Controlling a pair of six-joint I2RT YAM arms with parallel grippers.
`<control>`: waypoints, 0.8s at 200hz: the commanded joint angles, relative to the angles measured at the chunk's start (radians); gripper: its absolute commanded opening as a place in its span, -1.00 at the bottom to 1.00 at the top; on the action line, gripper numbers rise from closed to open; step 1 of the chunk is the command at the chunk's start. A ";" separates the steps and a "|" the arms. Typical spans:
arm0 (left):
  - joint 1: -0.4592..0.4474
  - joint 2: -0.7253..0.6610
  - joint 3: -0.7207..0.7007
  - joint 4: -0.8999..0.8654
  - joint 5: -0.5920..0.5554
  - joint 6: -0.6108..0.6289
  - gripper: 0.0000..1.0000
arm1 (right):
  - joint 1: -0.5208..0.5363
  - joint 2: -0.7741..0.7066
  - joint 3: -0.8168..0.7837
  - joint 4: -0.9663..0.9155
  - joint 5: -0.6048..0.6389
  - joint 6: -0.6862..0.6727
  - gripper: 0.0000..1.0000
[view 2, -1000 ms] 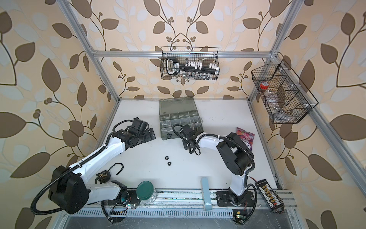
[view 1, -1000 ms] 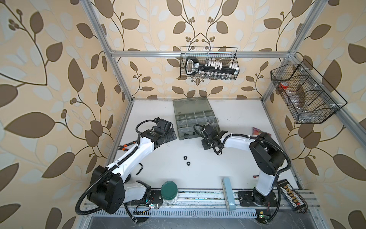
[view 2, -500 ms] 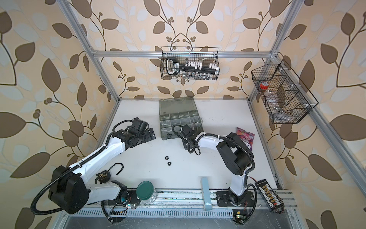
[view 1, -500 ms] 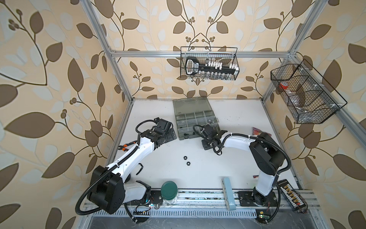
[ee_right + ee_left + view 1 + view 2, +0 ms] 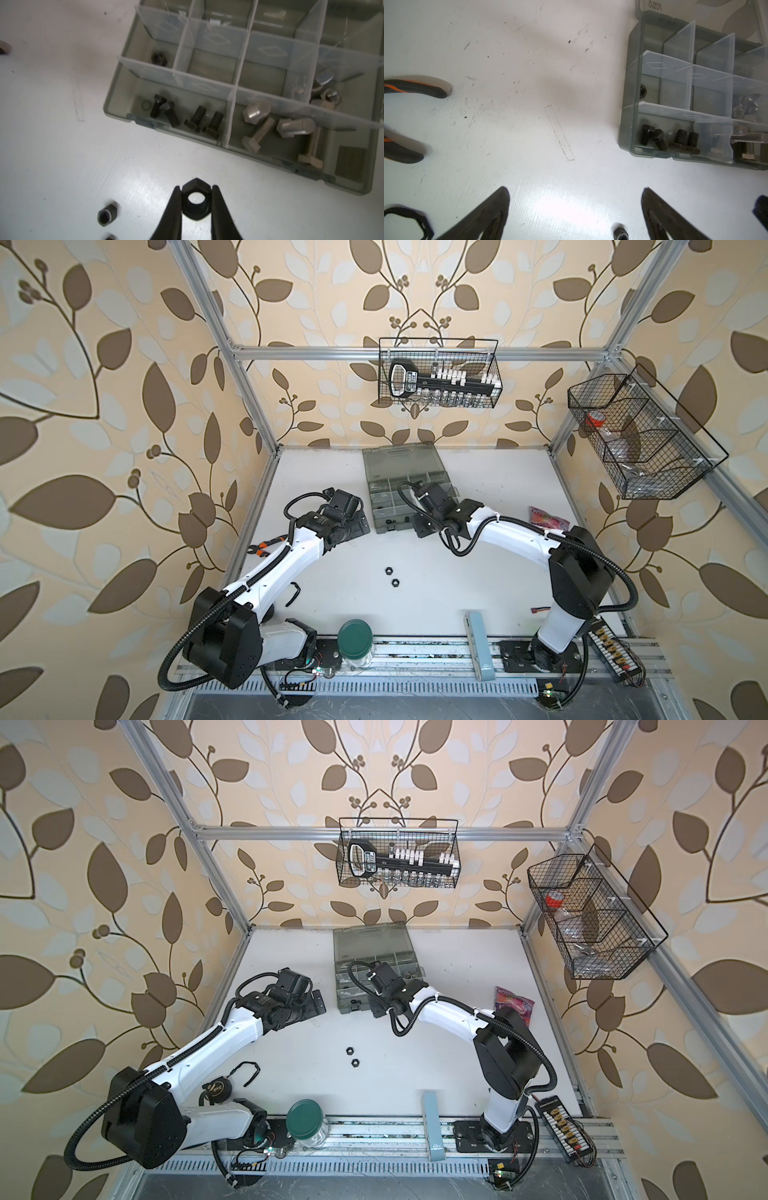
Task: Sort the screws and nuts into containers
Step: Pick up the nut from the center of the table, then place the nut into the container.
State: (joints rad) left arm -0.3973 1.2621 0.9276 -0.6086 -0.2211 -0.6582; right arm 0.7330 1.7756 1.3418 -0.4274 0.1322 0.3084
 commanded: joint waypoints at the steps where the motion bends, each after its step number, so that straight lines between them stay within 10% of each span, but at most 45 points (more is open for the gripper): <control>1: 0.011 -0.036 -0.010 -0.035 -0.046 -0.020 0.98 | 0.003 0.076 0.105 -0.008 -0.040 -0.045 -1.00; 160: 0.011 -0.067 -0.062 -0.025 -0.012 -0.046 0.98 | 0.004 0.509 0.570 -0.015 -0.054 -0.118 -1.00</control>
State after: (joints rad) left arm -0.3973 1.2182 0.8749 -0.6266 -0.2192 -0.6842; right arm 0.7330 2.2414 1.8568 -0.4267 0.0631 0.2131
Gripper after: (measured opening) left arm 0.990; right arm 0.195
